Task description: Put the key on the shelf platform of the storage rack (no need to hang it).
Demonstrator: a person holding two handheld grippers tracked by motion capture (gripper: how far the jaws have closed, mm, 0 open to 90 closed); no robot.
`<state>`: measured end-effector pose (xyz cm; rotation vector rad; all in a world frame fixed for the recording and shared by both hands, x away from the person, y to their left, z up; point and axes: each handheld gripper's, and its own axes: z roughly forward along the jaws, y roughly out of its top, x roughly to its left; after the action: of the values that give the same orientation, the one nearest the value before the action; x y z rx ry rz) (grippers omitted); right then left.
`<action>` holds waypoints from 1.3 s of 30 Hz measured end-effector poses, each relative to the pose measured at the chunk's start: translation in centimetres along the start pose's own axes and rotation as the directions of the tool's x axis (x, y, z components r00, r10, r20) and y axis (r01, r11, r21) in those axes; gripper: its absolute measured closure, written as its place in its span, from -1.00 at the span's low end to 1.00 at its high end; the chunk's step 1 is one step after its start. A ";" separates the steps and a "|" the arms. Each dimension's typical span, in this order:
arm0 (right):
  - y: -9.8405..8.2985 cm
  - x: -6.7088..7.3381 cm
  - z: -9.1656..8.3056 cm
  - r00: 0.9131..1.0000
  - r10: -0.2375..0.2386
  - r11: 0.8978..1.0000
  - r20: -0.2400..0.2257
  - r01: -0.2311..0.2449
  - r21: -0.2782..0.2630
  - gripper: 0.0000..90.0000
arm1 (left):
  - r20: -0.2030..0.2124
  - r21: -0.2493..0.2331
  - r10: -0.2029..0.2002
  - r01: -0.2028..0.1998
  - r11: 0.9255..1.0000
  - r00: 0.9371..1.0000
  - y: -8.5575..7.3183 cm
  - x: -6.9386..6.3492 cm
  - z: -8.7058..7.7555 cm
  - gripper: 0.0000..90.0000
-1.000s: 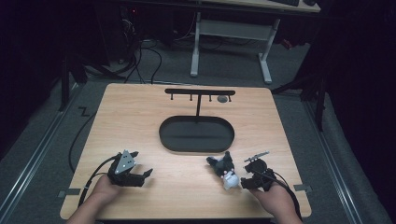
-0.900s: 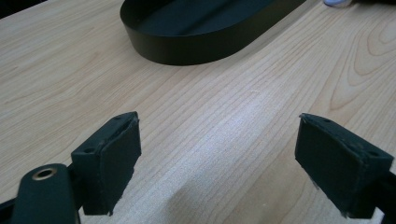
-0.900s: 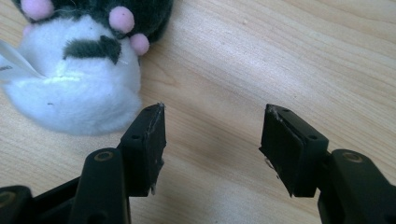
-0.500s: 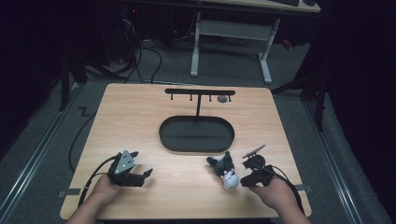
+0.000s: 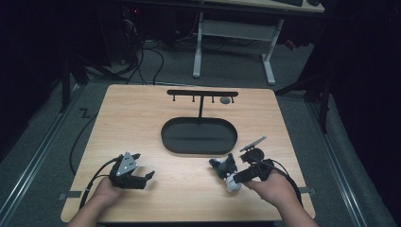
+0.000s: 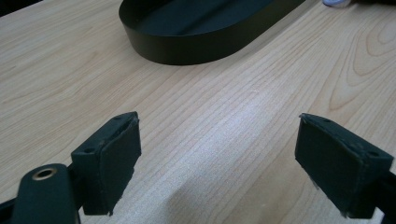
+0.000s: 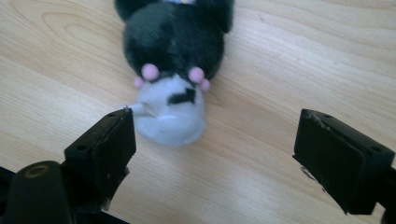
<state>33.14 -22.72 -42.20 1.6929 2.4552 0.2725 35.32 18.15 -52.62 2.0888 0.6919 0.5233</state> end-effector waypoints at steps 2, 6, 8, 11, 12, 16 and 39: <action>0.3 0.5 0.1 1.000 -0.007 1.000 -0.011 0.007 -0.002 -0.80 | 0.001 0.000 0.000 0.000 1.000 1.000 0.0 0.0 0.0 -0.66; 0.9 1.3 0.7 1.000 -0.026 0.999 -0.018 0.026 0.027 -0.88 | 0.003 0.000 -0.001 0.001 1.000 1.000 0.0 0.0 0.0 -0.66; 1.1 1.7 1.1 0.999 -0.030 0.999 -0.021 0.031 0.034 -0.91 | 0.004 0.000 -0.001 0.001 1.000 1.000 0.0 0.0 0.0 -0.66; 1.4 2.3 1.7 0.999 -0.042 0.998 -0.029 0.043 0.043 -0.91 | 0.004 -0.001 -0.001 0.001 1.000 1.000 0.0 0.0 0.0 -0.66; 1.5 2.4 1.9 0.998 -0.052 0.997 -0.026 0.053 0.047 -0.91 | 0.005 -0.001 -0.002 0.002 1.000 1.000 0.0 0.0 0.0 -0.66; 1.8 2.8 2.9 0.997 -0.070 0.996 -0.023 0.071 0.052 -0.91 | 0.006 -0.001 -0.001 0.001 1.000 1.000 0.0 0.0 0.0 -0.66; 0.5 2.2 5.9 0.997 -0.051 0.995 -0.062 0.056 0.077 -0.52 | 0.007 0.000 0.001 -0.001 1.000 1.000 0.0 0.0 0.0 -0.66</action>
<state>34.13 -20.08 -47.91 1.6695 2.5824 0.2259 35.34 18.14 -52.62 2.0907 0.6867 0.5164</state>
